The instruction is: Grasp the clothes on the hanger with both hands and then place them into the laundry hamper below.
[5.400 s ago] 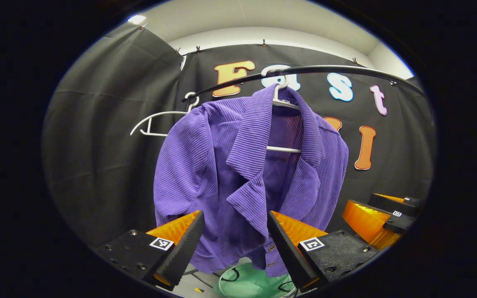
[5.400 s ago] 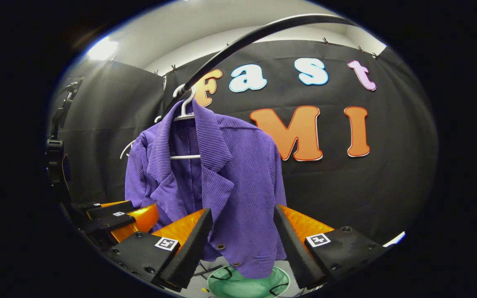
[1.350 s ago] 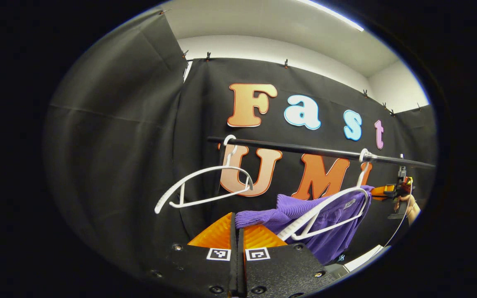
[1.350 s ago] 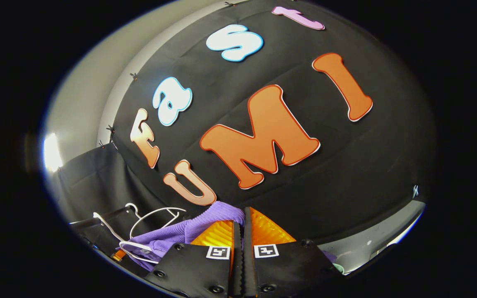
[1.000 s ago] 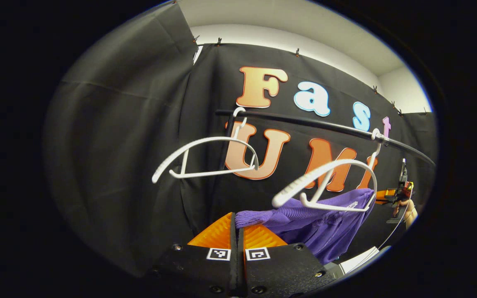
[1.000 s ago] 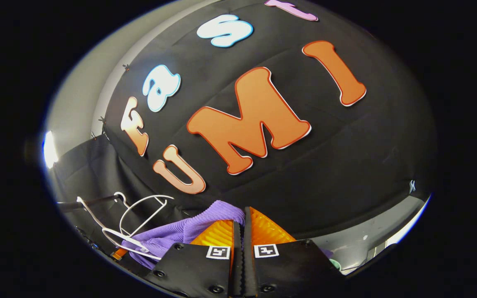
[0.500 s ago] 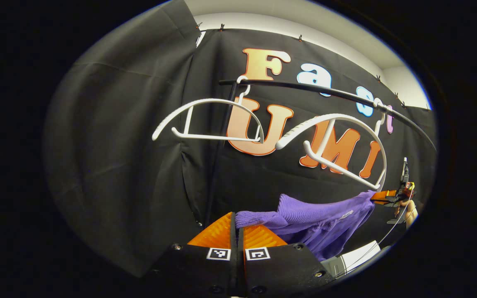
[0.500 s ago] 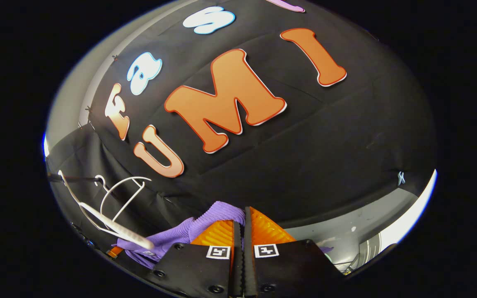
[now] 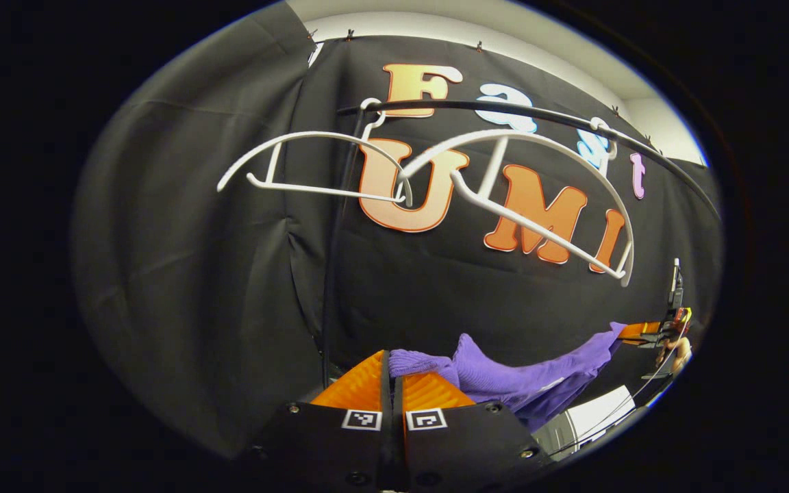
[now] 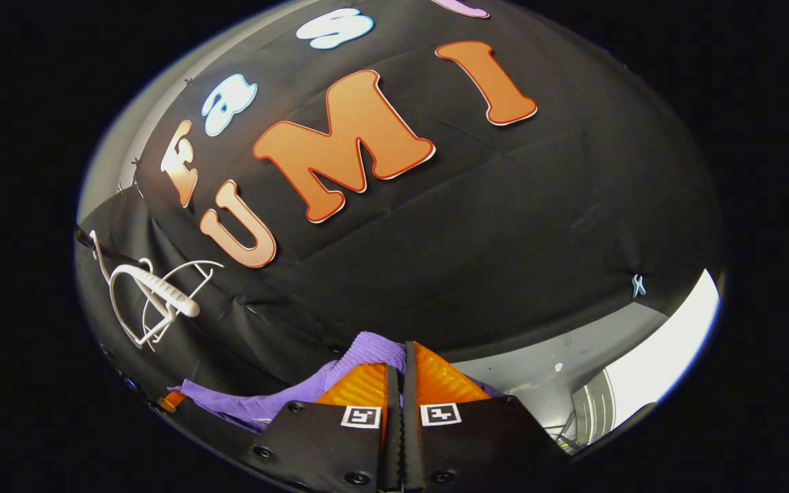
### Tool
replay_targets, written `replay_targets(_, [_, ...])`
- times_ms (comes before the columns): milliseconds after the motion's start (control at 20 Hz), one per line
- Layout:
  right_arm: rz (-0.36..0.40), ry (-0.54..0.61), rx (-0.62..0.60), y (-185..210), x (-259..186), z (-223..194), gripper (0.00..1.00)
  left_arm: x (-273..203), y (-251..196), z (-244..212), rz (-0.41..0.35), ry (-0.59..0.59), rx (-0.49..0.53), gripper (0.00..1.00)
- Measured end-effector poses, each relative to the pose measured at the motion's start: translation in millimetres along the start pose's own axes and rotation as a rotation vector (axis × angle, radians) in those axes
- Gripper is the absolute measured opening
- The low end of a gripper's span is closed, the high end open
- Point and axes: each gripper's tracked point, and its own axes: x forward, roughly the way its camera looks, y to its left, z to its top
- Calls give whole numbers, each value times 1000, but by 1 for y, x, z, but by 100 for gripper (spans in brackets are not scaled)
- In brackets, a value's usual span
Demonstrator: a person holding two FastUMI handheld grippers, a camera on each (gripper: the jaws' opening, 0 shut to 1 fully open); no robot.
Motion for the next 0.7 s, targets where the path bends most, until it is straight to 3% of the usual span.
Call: replay_targets(700, [41,61,33,29,-55,-76,8,-12,-154,-39,-244,98,-42,0])
